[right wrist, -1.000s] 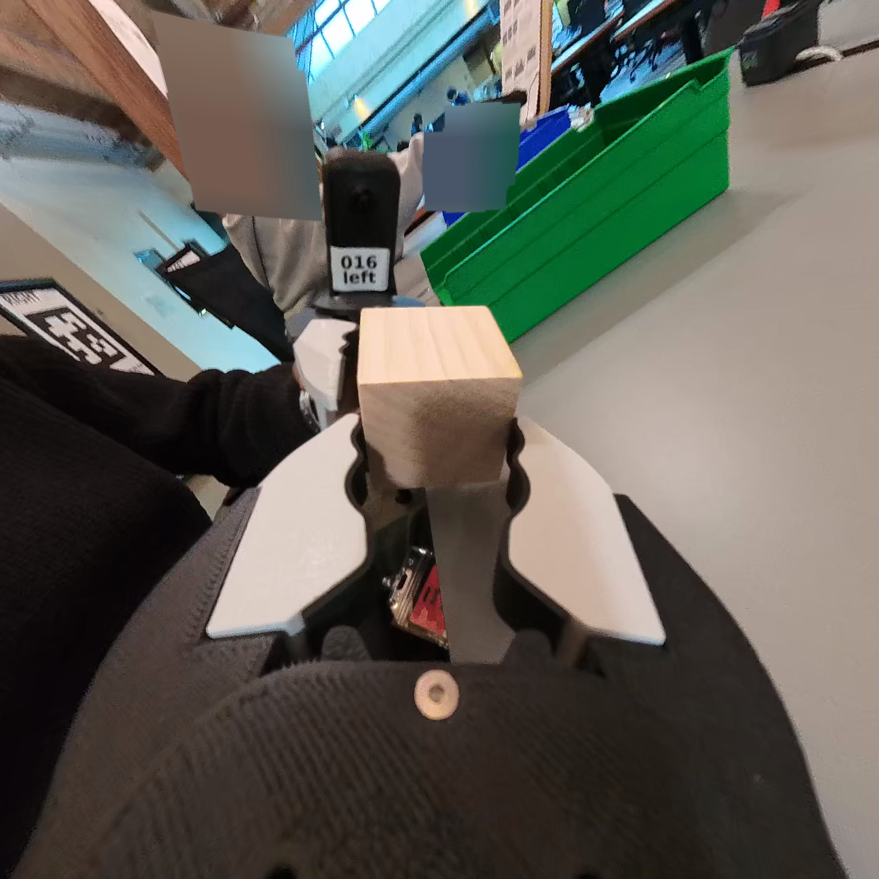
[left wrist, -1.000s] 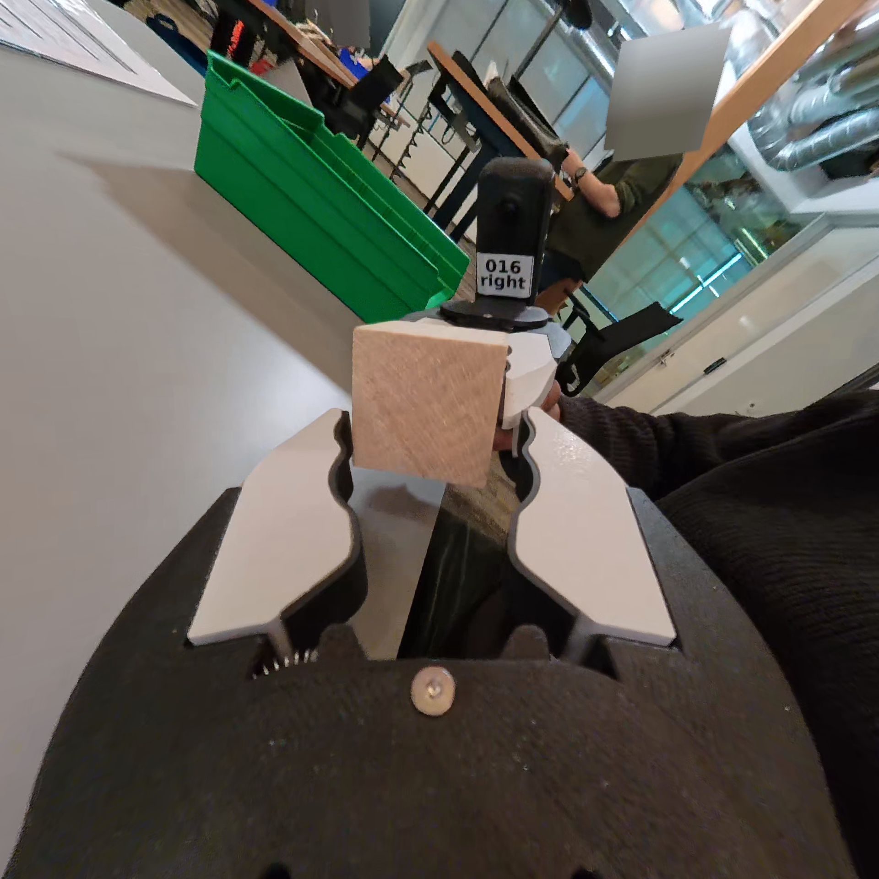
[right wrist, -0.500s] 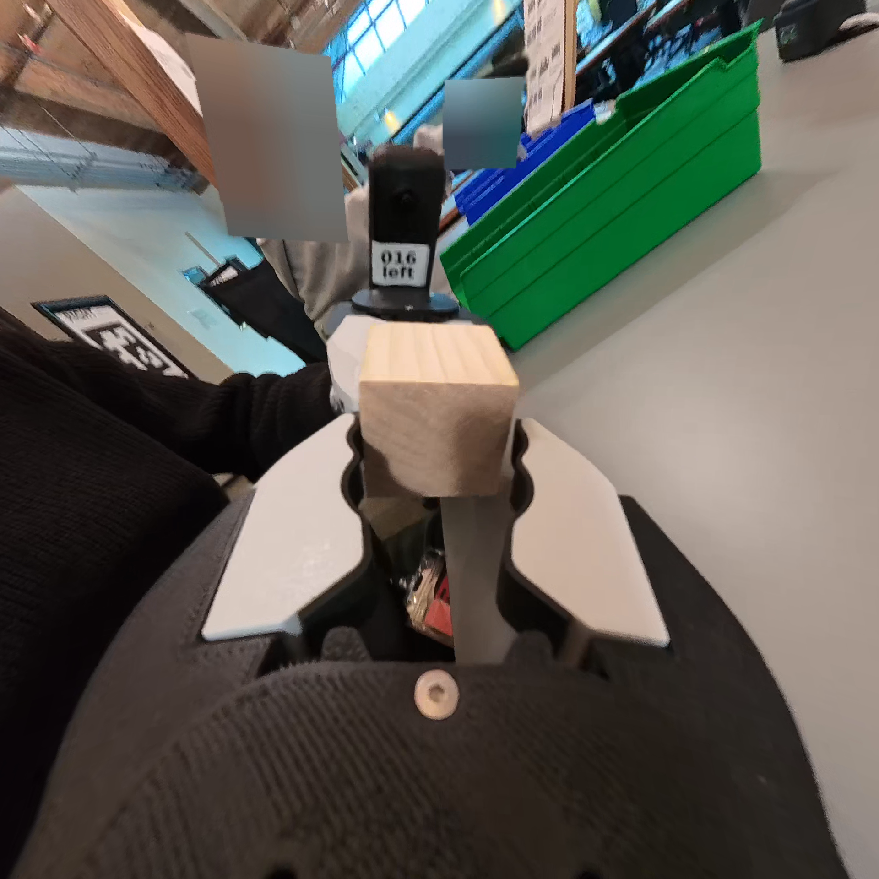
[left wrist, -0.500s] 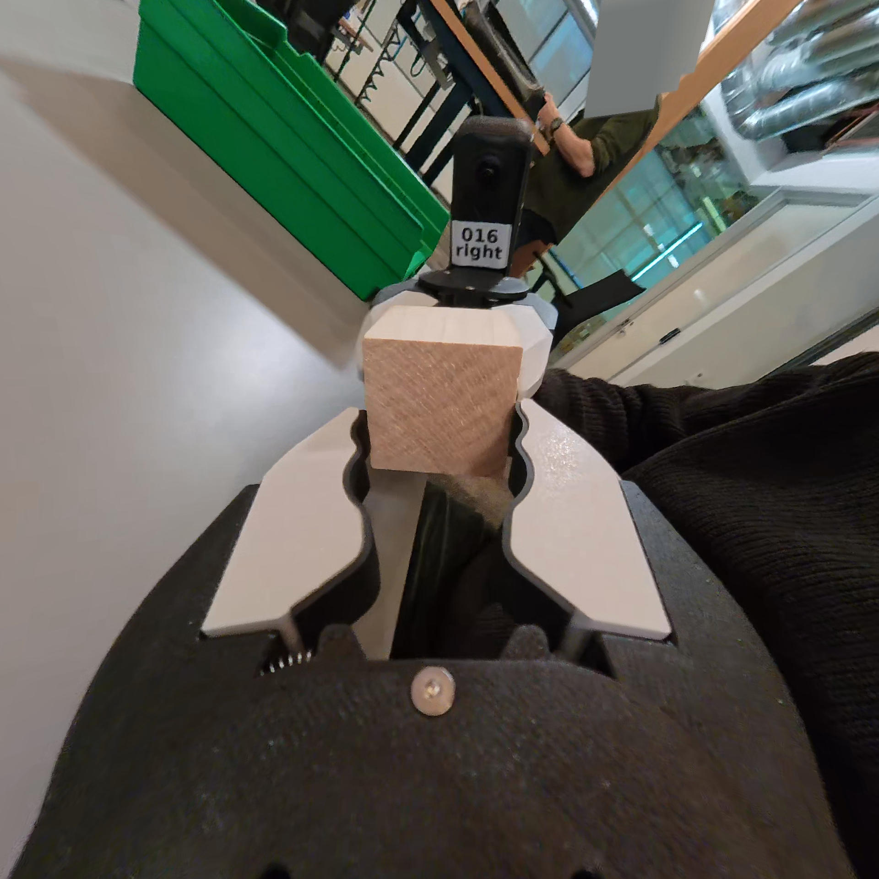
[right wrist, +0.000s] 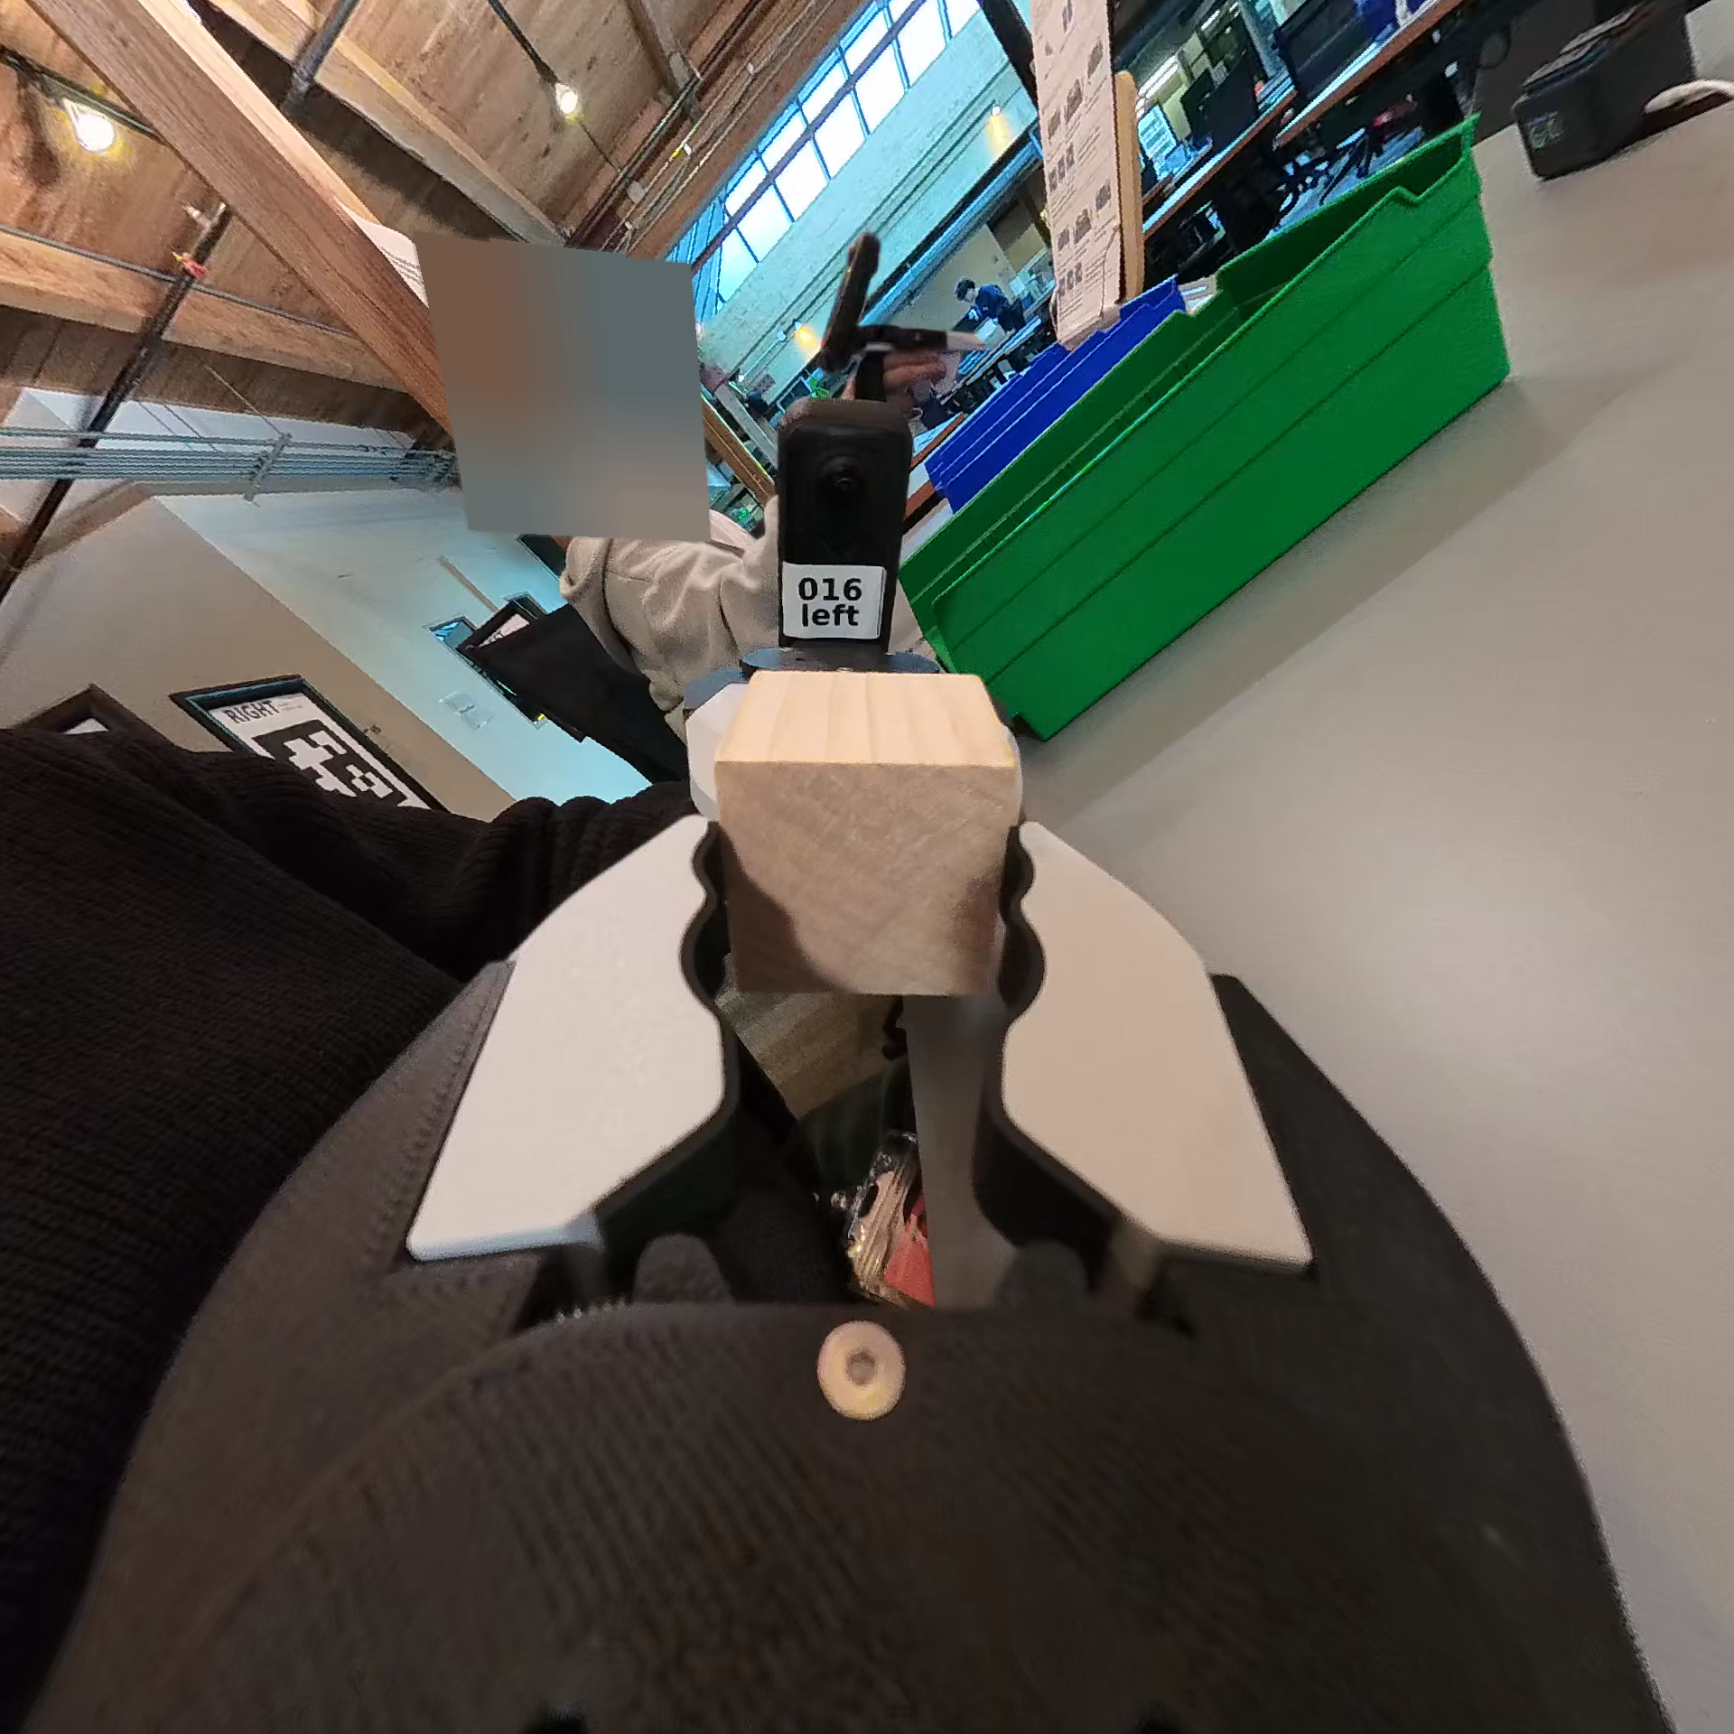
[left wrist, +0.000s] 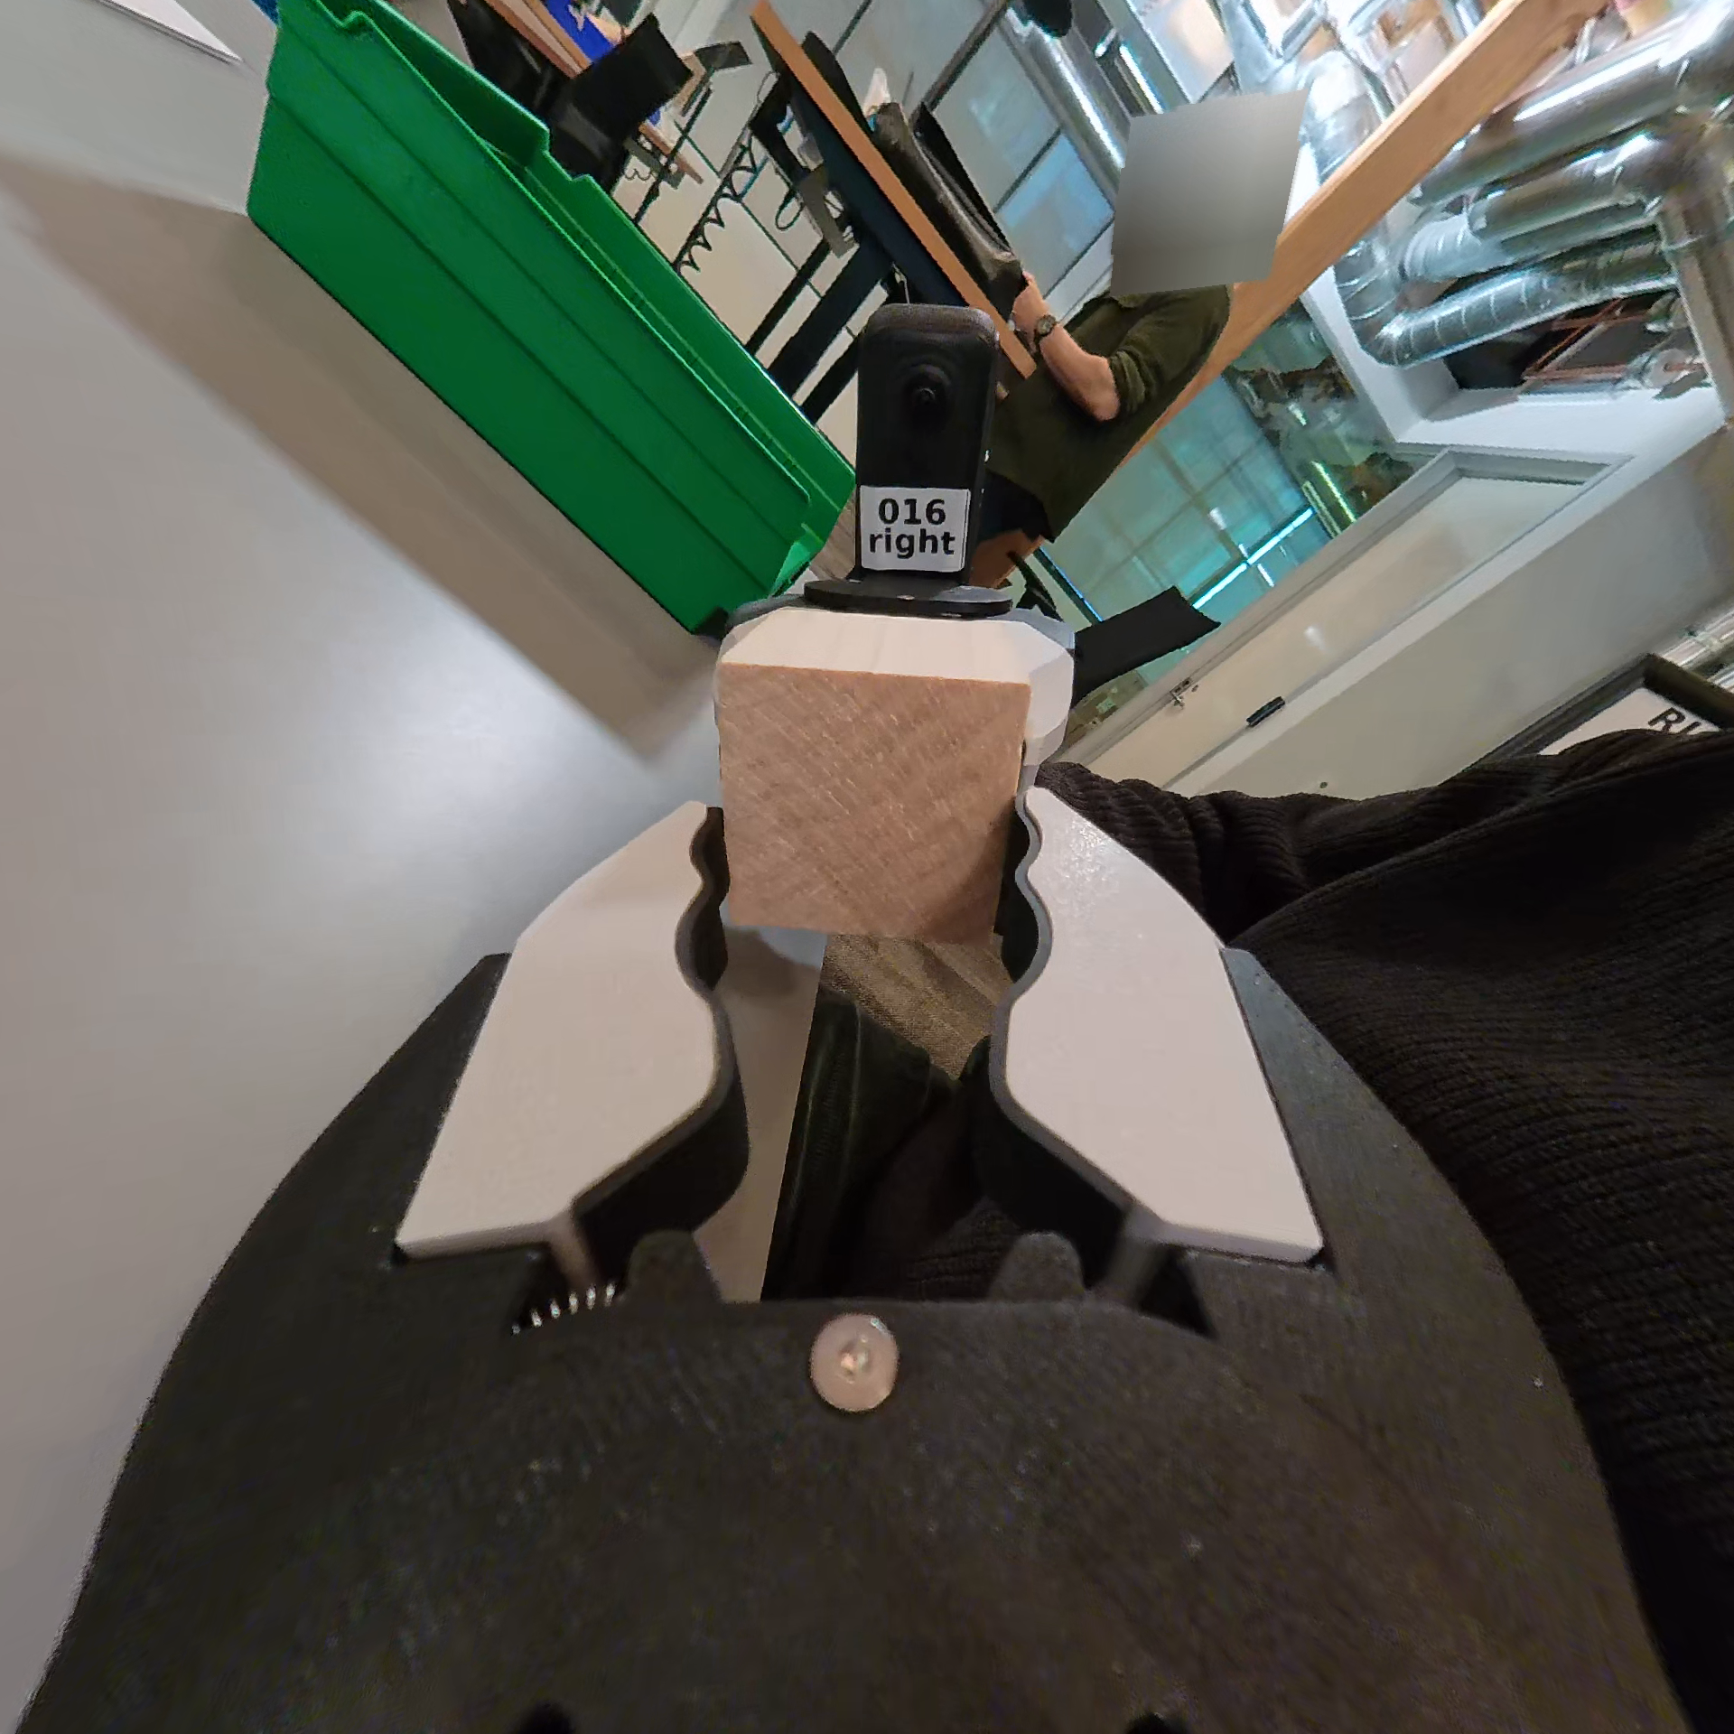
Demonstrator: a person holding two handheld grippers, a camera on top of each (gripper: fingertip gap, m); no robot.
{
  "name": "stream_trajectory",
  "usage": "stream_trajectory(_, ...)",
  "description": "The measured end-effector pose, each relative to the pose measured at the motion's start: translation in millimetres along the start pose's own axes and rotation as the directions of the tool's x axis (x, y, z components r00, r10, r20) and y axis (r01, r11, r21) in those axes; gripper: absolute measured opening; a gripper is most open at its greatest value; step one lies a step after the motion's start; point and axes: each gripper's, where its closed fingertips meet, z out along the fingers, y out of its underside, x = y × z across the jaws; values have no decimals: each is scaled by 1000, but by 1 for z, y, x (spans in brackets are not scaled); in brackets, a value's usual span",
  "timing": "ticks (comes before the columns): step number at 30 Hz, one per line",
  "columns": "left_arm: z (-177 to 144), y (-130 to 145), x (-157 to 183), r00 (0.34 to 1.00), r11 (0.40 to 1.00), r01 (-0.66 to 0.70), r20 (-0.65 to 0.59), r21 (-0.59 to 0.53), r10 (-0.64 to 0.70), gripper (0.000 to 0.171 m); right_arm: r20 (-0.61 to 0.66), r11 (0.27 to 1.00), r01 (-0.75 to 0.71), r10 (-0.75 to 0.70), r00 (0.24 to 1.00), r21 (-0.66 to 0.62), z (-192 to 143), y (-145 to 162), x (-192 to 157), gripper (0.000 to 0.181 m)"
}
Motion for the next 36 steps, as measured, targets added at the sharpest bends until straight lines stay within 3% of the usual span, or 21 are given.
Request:
stream_trajectory(18, 2, 3, -1, 1000, 1000, -2, -6, 5, 2, 58, -13, 1000, -15, 15, 1000, -3, -1, 0, 2, 57)
stream_trajectory(26, 8, 16, -4, 994, 993, -90, 49, -75, 94, 59, -22, 1000, -22, 22, 1000, 9, -3, -3, 4, 57)
stream_trajectory(36, 7, 14, -4, 997, 996, -63, 38, -61, 65, 59, -25, 999, -35, 35, 999, 6, -3, -2, 5, 57)
